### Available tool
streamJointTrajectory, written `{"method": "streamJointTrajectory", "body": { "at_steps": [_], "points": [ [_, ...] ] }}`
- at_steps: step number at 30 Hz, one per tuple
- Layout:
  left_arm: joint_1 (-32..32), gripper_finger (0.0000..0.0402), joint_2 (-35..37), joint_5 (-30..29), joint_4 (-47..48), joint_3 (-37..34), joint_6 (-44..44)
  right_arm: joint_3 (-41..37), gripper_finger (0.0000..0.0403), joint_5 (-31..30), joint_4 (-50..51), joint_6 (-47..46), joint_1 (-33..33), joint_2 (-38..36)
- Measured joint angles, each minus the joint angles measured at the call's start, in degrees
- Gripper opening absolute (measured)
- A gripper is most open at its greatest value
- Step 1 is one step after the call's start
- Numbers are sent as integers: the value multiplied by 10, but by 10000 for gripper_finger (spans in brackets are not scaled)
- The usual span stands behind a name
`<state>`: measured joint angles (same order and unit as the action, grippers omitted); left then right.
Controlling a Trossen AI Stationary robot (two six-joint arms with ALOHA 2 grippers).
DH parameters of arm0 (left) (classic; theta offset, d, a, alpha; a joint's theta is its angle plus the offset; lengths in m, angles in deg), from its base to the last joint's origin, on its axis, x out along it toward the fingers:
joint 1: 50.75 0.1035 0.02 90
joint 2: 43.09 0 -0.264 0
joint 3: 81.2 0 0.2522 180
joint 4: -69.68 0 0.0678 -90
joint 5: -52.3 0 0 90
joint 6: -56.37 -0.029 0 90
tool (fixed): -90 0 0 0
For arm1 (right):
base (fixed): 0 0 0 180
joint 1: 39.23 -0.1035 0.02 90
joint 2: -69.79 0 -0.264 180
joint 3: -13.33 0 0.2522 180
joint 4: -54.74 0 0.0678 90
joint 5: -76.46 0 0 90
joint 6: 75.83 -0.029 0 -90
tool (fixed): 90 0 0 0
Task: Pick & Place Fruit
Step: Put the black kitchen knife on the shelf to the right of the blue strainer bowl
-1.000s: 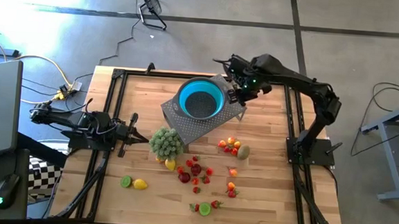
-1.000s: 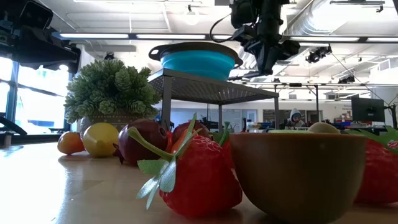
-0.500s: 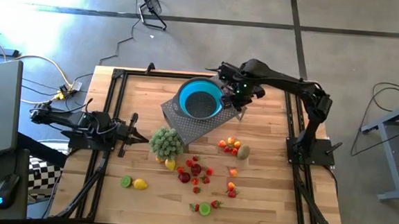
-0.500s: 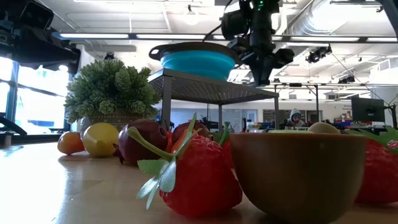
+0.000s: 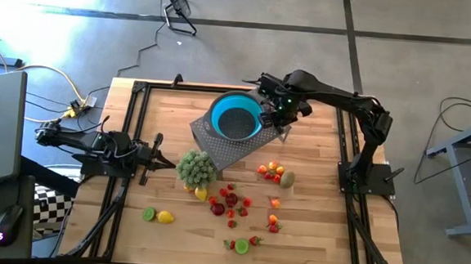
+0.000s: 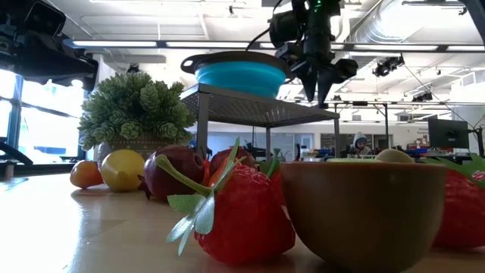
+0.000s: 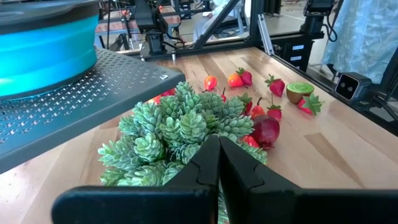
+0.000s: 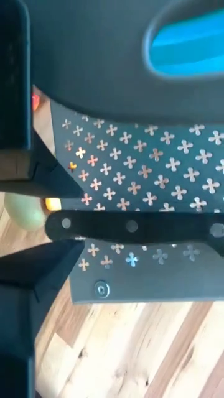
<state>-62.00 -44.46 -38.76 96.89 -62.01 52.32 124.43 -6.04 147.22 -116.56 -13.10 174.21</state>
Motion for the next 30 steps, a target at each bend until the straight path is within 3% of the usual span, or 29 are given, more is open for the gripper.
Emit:
{"method": "streamJointTrajectory", "body": {
  "at_steps": [4,9,16,25,30],
  "points": [
    [0,1,0,0,0,0,0,0,148,-1,-2,4,0,0],
    [0,1,0,0,0,0,0,0,148,0,-27,16,-2,-6],
    [0,1,0,0,0,0,0,0,98,-5,-26,36,-7,-46],
    [0,1,0,0,0,0,0,0,12,-78,-21,76,-6,-111],
    [0,1,0,0,0,0,0,-11,2,-93,-30,110,-3,-112]
  ]
}}
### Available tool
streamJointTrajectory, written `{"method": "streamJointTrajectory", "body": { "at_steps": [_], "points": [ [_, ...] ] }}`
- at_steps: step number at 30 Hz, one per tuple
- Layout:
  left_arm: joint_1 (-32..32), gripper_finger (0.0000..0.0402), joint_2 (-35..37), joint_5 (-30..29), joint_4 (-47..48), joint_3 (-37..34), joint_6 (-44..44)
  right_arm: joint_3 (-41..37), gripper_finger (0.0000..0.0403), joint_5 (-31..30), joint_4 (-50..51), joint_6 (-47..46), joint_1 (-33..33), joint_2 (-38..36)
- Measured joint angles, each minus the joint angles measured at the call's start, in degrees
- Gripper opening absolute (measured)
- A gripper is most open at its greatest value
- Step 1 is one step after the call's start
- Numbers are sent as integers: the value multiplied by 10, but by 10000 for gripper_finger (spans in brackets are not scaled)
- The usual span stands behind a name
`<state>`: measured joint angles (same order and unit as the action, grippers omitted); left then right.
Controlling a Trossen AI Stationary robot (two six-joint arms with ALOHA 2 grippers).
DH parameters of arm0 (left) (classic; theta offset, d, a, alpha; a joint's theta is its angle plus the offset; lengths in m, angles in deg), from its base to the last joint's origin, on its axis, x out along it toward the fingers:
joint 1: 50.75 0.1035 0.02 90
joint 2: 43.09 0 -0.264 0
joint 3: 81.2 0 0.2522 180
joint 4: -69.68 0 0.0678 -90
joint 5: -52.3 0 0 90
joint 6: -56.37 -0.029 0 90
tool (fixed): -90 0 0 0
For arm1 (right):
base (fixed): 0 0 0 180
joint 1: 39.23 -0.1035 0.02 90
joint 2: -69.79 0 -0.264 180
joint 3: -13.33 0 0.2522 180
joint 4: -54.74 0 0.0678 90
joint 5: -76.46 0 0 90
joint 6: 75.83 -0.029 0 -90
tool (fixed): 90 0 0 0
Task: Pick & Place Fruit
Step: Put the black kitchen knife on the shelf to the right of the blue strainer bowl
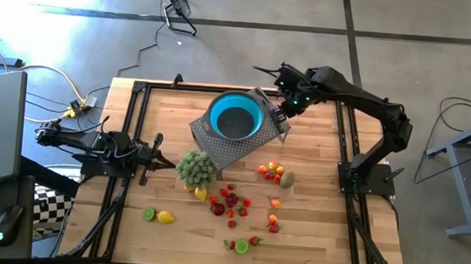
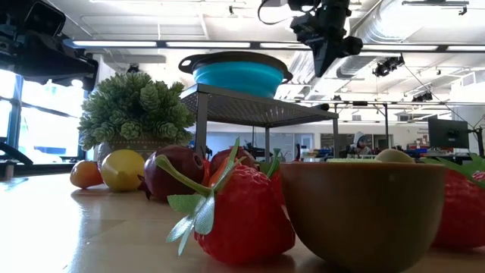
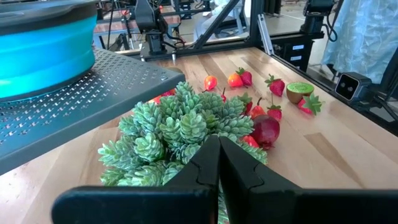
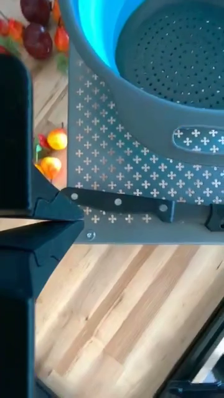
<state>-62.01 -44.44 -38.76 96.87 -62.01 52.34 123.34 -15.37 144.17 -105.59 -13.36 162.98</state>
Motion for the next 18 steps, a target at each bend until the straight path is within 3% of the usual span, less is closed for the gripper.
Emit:
{"method": "streamJointTrajectory", "body": {
  "at_steps": [8,18],
  "points": [
    [0,1,0,0,0,0,0,-94,2,-39,-20,25,1,-11],
    [0,1,0,0,0,0,0,-243,2,-23,-199,30,1,-130]
  ]
}}
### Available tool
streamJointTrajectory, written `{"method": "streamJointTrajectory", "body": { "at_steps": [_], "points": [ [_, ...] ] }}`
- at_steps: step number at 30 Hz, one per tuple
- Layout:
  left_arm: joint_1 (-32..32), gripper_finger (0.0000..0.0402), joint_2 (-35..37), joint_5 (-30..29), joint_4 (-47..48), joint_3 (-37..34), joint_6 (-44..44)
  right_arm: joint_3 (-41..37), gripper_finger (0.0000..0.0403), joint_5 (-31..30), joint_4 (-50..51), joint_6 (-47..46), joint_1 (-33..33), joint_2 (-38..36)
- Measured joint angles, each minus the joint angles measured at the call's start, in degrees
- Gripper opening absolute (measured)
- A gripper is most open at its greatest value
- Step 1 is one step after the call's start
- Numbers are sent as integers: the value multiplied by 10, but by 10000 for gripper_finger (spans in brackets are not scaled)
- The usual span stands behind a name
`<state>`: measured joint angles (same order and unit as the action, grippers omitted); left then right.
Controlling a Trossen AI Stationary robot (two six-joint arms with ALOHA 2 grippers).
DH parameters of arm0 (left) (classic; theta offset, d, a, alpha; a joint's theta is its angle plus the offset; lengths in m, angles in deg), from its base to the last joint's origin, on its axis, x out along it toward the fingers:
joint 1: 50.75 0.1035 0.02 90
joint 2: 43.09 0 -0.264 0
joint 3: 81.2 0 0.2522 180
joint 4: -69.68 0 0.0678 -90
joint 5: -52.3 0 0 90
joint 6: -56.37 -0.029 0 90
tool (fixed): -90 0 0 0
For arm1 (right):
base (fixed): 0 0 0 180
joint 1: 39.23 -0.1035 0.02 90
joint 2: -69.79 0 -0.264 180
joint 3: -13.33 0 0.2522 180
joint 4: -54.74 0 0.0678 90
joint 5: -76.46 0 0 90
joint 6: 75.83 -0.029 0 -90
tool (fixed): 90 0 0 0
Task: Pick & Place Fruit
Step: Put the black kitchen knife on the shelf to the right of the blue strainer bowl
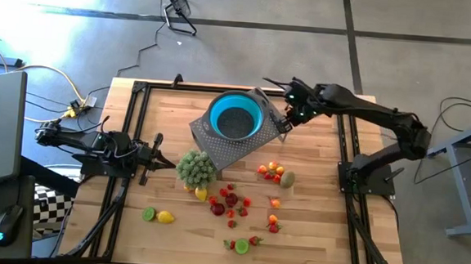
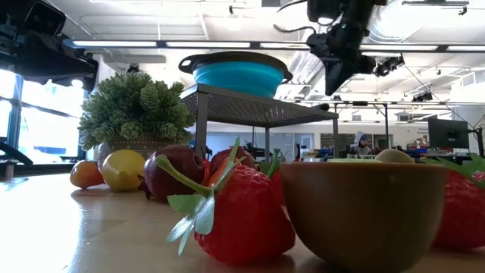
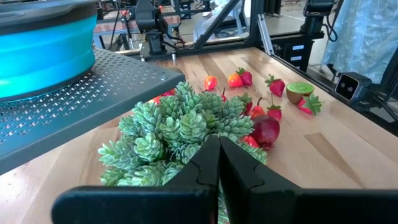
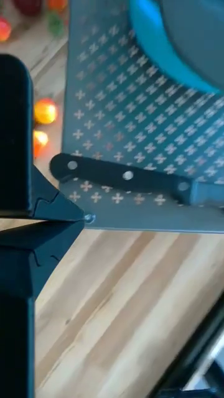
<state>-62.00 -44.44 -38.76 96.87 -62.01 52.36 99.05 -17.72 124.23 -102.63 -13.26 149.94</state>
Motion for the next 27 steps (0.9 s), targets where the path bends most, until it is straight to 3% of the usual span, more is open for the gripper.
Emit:
{"method": "streamJointTrajectory", "body": {
  "at_steps": [6,11,16,27],
  "points": [
    [0,1,0,0,0,0,0,-122,2,-7,-157,-19,-15,-76],
    [0,1,0,0,0,0,0,-190,2,-70,-246,-35,-44,-90],
    [0,1,0,0,0,0,0,-201,2,-120,-267,-47,-64,-90],
    [0,1,0,0,0,0,0,-201,2,-126,-260,-76,-79,-90]
  ]
}}
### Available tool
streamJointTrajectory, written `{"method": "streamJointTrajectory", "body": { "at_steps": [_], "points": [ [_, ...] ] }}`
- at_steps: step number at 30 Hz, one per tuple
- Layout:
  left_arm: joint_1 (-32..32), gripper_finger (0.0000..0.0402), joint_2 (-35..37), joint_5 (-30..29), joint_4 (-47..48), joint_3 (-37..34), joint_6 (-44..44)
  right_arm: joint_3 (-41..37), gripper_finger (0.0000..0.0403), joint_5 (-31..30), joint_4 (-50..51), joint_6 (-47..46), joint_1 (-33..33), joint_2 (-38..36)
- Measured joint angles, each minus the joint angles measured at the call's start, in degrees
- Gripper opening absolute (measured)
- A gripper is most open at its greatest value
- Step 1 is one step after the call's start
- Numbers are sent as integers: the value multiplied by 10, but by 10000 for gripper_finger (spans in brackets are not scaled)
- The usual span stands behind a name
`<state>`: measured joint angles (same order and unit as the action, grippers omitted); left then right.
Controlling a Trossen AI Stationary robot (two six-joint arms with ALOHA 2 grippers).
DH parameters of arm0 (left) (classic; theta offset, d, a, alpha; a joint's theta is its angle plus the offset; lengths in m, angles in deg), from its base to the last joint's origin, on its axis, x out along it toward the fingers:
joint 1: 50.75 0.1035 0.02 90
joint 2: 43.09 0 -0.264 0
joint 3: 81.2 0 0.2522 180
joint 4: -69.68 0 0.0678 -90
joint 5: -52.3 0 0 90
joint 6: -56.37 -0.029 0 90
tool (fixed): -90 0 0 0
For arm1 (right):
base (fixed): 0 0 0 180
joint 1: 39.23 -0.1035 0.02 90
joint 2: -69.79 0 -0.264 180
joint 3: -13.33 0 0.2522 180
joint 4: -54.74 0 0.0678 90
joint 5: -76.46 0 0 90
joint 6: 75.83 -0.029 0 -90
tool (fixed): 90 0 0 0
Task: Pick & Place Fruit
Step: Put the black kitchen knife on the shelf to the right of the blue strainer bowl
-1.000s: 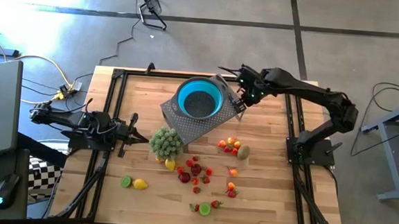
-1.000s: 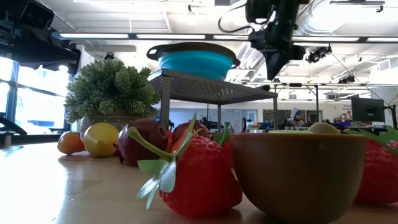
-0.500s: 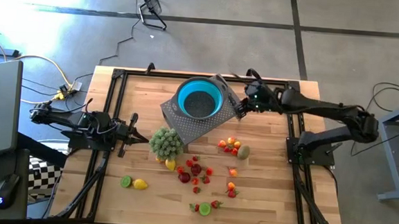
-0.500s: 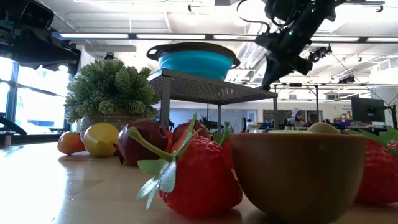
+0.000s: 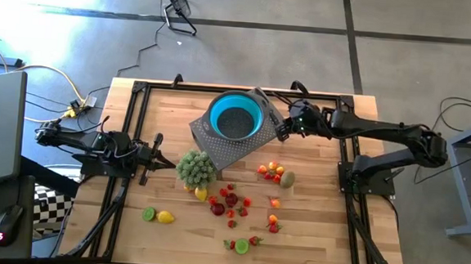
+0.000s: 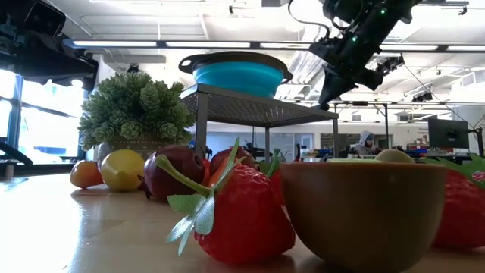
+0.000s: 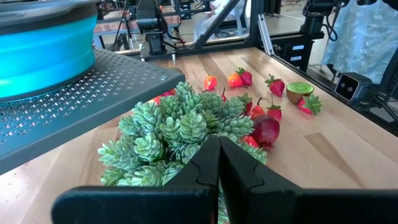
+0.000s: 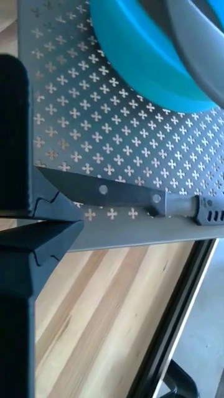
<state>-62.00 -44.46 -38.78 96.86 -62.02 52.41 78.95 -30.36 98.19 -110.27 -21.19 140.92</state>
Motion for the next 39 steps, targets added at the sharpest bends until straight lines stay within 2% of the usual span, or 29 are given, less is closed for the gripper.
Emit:
{"method": "streamJointTrajectory", "body": {
  "at_steps": [18,31,33,36,39],
  "points": [
    [0,1,0,0,0,0,1,0,2,10,-7,-8,-23,32],
    [0,1,0,0,0,0,0,0,2,64,-68,2,-25,32],
    [0,1,0,0,0,0,0,0,2,47,-68,2,-27,32],
    [0,1,0,0,0,0,0,0,2,-12,-69,4,-26,32],
    [0,1,0,0,0,0,0,0,2,-23,-87,19,-11,34]
  ]
}}
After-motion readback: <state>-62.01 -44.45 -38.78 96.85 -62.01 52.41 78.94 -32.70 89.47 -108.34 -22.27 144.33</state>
